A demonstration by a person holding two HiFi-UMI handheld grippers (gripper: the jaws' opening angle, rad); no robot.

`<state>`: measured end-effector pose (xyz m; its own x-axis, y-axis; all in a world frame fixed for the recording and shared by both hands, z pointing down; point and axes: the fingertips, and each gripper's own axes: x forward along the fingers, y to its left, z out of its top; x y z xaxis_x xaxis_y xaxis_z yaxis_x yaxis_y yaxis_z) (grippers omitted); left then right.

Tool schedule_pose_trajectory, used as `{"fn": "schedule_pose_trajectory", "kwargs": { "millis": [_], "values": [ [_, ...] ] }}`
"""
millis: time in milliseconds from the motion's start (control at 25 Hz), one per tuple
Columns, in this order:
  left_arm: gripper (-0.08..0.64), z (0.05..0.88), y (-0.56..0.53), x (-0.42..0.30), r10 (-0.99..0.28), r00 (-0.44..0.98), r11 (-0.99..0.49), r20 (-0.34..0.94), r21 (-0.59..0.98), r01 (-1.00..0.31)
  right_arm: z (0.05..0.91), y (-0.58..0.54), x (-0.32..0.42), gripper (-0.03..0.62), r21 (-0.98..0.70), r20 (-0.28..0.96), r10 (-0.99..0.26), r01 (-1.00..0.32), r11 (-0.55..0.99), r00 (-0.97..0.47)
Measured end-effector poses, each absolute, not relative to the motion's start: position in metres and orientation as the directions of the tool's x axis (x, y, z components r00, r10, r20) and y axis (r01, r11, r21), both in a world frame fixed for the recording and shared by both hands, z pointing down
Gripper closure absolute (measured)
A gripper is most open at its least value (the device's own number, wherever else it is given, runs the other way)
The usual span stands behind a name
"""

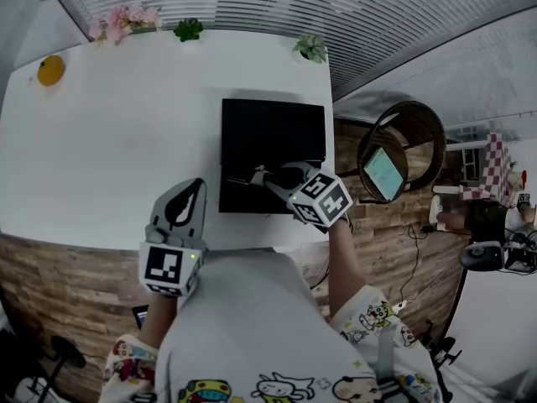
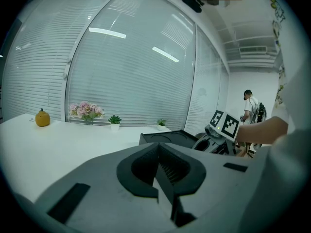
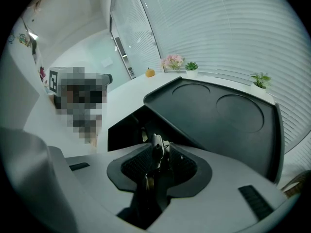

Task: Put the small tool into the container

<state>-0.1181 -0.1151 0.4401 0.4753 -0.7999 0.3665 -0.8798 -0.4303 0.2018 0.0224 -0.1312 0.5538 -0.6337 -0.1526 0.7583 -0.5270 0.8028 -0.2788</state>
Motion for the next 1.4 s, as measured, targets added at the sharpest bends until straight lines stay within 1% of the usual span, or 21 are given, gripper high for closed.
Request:
{"fn": "schedule_pose_trajectory", "kwargs": {
  "millis": [120,440,800,1160,1320,1400],
  "values": [
    [0.555,0.44,-0.115,-0.119,-0.801,0.475,-0.429,0.365,0.203,-0.88,0.551,-0.133,0.024,0.512,-0.276,0.751,-0.165,-0.53,0.802,-0.639],
    [0.555,0.437,-0.114,-0.118,-0.805,0.476,-0.433,0.354,0.197,-0.879,0.527,-0.138,0.025,0.512,-0.335,0.67,-0.199,-0.531,0.779,-0.715],
    [0.555,0.428,-0.116,-0.114,-0.812,0.479,-0.444,0.333,0.18,-0.878,0.504,-0.143,0.032,0.512,-0.331,0.62,-0.25,-0.537,0.776,-0.743],
    [0.555,0.416,-0.122,-0.114,-0.827,0.474,-0.454,0.302,0.139,-0.88,0.47,-0.144,0.044,0.512,-0.242,0.583,-0.341,-0.558,0.793,-0.737],
    [0.555,0.405,-0.128,-0.112,-0.845,0.472,-0.464,0.25,0.096,-0.881,0.447,-0.145,0.048,0.512,-0.149,0.56,-0.4,-0.563,0.813,-0.726],
    [0.555,0.402,-0.128,-0.111,-0.847,0.471,-0.463,0.245,0.093,-0.881,0.434,-0.145,0.048,0.512,-0.095,0.545,-0.433,-0.565,0.819,-0.719]
  ]
}}
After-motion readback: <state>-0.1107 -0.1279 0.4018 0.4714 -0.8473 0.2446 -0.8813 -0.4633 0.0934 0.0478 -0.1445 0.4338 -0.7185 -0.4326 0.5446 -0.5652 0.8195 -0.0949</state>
